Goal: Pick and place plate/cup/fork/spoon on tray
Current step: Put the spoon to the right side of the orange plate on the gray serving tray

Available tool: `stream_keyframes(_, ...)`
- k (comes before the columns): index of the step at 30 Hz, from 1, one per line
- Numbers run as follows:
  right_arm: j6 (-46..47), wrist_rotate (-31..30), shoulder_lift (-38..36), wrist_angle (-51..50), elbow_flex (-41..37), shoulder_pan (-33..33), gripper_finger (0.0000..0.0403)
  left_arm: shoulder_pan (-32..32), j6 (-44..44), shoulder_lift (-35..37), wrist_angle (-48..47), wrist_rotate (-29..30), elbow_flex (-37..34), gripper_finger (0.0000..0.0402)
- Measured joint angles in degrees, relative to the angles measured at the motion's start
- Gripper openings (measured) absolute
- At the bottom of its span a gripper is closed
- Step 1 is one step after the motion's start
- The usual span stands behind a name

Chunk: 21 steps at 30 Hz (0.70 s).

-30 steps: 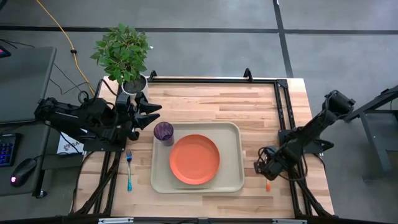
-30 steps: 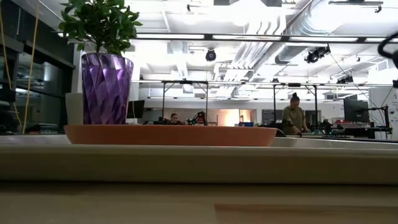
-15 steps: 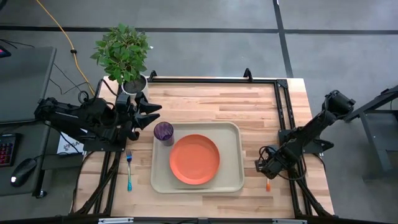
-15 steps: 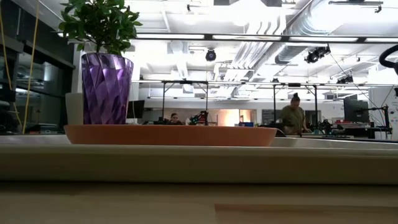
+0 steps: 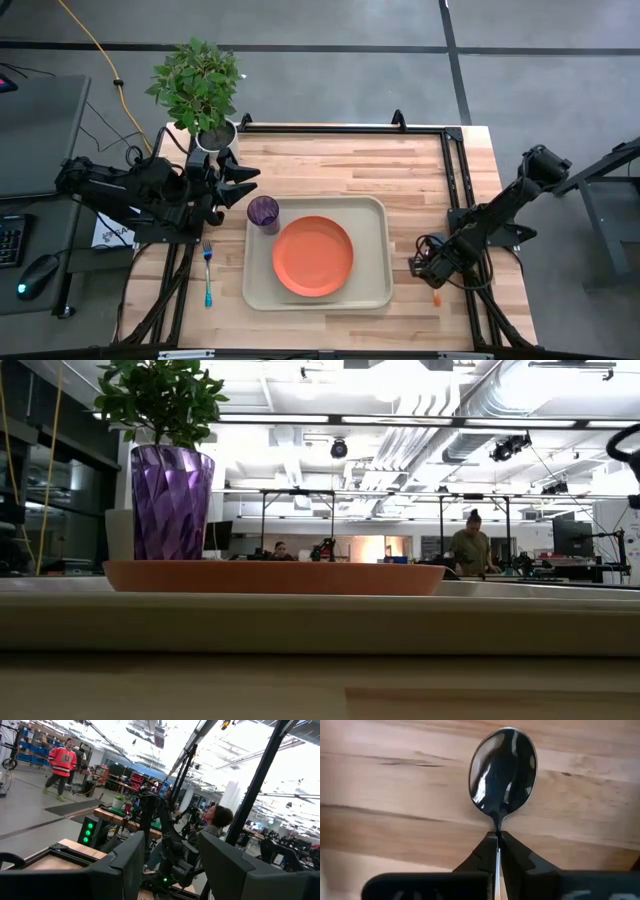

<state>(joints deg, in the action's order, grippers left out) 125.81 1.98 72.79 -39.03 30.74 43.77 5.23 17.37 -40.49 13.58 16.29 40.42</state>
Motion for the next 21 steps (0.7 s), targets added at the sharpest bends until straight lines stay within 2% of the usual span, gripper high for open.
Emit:
stream_keyframes(12,-4.4,-6.67,-5.19,-6.89,7.48,-0.01,0.0001,0.0,-0.02,0.0,0.0,0.89,0.01,0.017)
stream_keyframes(17,-6.48,-13.62,-7.53,-5.08,9.51,-1.3,0.0001,-0.02,-0.02,0.0,0.0,1.07,0.02,0.017)
stream_keyframes(21,-11.54,-16.21,-7.59,-1.08,10.36,-5.02,0.0,-0.01,-0.01,0.0,-0.01,1.07,0.0,0.017)
